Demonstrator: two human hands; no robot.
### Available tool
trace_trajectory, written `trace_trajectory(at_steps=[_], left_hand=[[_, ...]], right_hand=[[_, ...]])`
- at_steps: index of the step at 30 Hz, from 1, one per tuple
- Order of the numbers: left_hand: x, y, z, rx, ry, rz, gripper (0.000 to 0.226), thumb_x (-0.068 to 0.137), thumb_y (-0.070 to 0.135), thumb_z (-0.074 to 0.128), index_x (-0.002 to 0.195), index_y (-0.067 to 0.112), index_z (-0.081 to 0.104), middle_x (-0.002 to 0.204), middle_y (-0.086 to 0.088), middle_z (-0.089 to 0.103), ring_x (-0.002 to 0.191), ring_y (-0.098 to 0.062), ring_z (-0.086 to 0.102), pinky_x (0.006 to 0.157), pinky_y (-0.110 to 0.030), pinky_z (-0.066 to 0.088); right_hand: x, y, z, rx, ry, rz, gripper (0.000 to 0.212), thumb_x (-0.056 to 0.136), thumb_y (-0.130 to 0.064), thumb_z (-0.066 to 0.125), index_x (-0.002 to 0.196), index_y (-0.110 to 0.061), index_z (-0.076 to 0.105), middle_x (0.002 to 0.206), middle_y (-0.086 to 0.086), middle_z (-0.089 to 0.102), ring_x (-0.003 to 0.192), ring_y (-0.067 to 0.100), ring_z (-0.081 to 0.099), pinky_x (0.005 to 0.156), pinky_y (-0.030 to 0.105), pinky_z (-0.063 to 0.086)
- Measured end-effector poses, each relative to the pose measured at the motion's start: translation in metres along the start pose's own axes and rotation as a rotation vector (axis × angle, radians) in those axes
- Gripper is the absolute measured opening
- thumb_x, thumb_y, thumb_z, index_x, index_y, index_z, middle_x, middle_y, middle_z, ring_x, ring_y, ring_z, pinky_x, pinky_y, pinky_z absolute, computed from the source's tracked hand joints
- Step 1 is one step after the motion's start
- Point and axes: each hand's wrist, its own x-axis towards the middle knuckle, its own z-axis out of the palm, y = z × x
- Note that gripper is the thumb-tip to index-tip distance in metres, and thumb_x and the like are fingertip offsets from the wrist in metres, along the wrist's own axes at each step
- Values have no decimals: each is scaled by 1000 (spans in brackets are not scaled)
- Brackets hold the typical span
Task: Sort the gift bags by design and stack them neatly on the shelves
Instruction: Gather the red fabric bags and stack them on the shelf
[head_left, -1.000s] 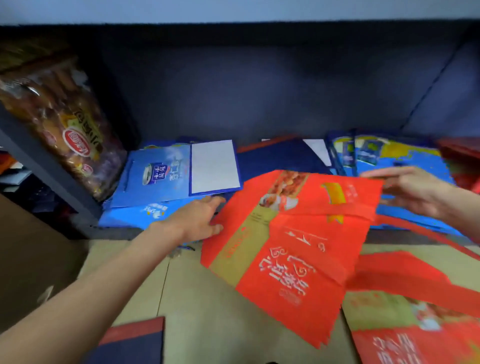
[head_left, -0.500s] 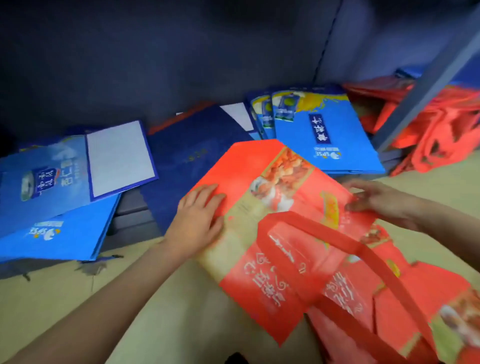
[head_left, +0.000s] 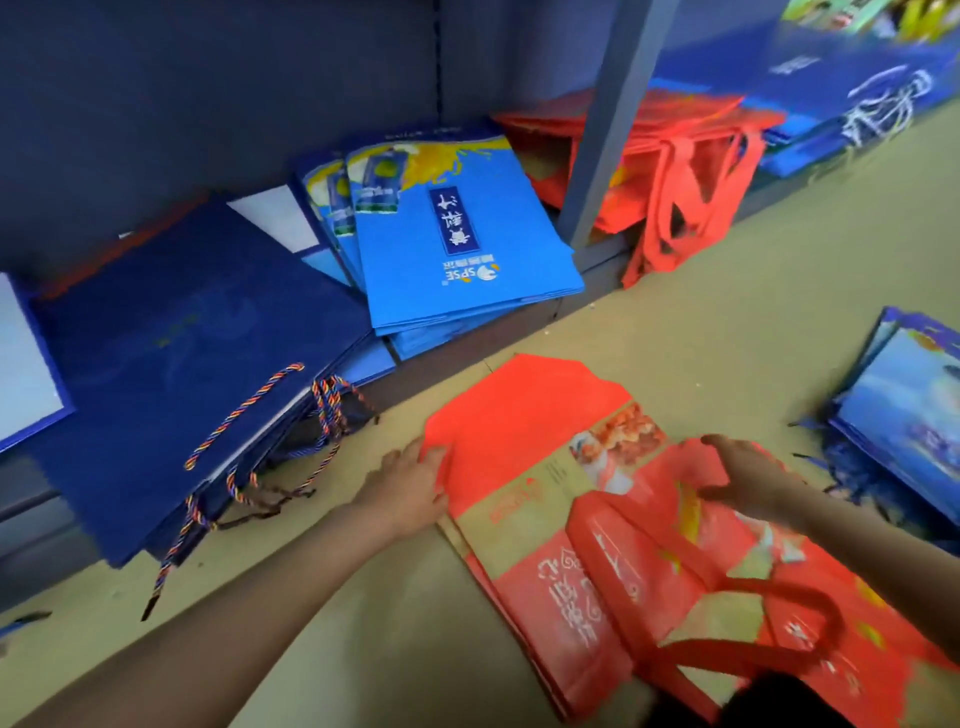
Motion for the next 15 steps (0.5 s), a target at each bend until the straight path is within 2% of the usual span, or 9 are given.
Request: trace_trajectory(at_steps=[2,5,7,9,10,13,15], left_hand=[[2,4,7,-32,-49,-47,68,92,36,46,149,26,11,153,-7,14,135,-32,27,110,-43,30],[3,12,8,89,-91,-11,67,93,39,45,149,29,10,157,-3,2,142,-29,11,113,-44,25],[5,19,6,220,-97,104,65,94,37,43,149,32,9,158,2,-6,145,-26,0,115,-45,19],[10,30,5,296,-128,210,67,94,31,42,148,37,5,157,4,-13,145,-25,-7,115,-46,14],[14,37,5,313,-144,251,68,93,29,42,148,39,2,157,5,-16,144,-26,-9,115,-47,14],[31,65,7,352,-171,363,72,92,28,43,146,45,-2,154,8,-23,143,-30,-16,114,-51,14],[40,82,12,363,-216,385,73,92,29,45,145,48,-2,154,9,-25,142,-33,-19,114,-55,13]], right_hand=[[12,-5,3,8,-31,-55,79,80,-29,70,141,-7,25,135,20,44,126,30,43,97,26,34],[22,14,13,-66,-68,-59,90,74,-34,74,143,-10,22,142,12,37,130,28,39,104,30,34],[22,32,21,-214,-110,-71,100,74,-40,72,148,-14,10,154,5,16,138,27,27,111,38,29],[21,44,21,-371,-86,-107,100,79,-39,67,149,-24,-4,157,-4,-2,142,26,13,114,47,22],[21,45,19,-428,-58,-132,100,81,-39,66,148,-27,-8,157,-6,-8,143,25,8,114,47,20],[26,40,7,-477,6,-175,110,77,-45,69,147,-29,-15,157,-7,-10,144,28,1,114,46,16],[31,35,4,-445,-18,-116,111,76,-45,70,148,-27,-12,157,-1,1,144,32,3,113,49,13]])
